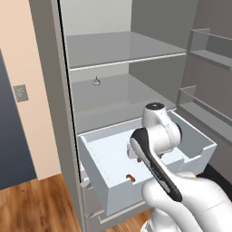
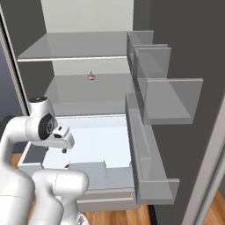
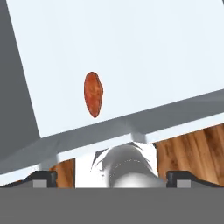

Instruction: Place the sweet potato and onion inside the fridge drawer. Close the drawer after placing the vegetables.

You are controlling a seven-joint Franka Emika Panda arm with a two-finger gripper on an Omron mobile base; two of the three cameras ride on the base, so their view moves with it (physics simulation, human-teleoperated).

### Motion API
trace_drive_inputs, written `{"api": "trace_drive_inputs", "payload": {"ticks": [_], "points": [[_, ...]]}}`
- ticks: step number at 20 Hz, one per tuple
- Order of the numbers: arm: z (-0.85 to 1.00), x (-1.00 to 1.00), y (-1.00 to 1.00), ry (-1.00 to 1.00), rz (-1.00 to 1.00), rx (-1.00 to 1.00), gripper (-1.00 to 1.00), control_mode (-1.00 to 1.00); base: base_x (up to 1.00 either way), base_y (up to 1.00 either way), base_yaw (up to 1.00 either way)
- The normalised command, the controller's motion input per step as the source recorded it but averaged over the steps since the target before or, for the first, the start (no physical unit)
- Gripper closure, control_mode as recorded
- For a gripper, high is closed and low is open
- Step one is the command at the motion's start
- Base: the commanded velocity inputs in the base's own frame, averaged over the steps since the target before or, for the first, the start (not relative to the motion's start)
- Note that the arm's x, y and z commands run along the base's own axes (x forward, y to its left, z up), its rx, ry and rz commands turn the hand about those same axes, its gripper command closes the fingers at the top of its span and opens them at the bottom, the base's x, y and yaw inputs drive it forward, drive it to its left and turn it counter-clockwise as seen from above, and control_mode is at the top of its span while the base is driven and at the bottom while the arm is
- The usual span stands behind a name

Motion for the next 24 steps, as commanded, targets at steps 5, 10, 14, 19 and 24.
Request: {"api": "trace_drive_inputs", "payload": {"ticks": [5,10,14,19,24], "points": [[0.25,-0.39,-0.38,-0.11,0.00,0.00,-1.00,-1.00,0.00,0.00,0.00],[0.00,-0.05,0.00,0.00,0.00,0.00,-1.00,-1.00,0.00,0.00,0.00],[0.00,0.00,0.00,0.00,0.00,0.00,-1.00,-1.00,0.00,0.00,0.00],[0.00,-0.05,0.00,0.00,0.00,0.00,-1.00,1.00,-0.66,0.00,-0.05],[0.00,0.00,0.00,0.00,0.00,0.00,-1.00,1.00,-0.99,0.00,-0.22]]}}
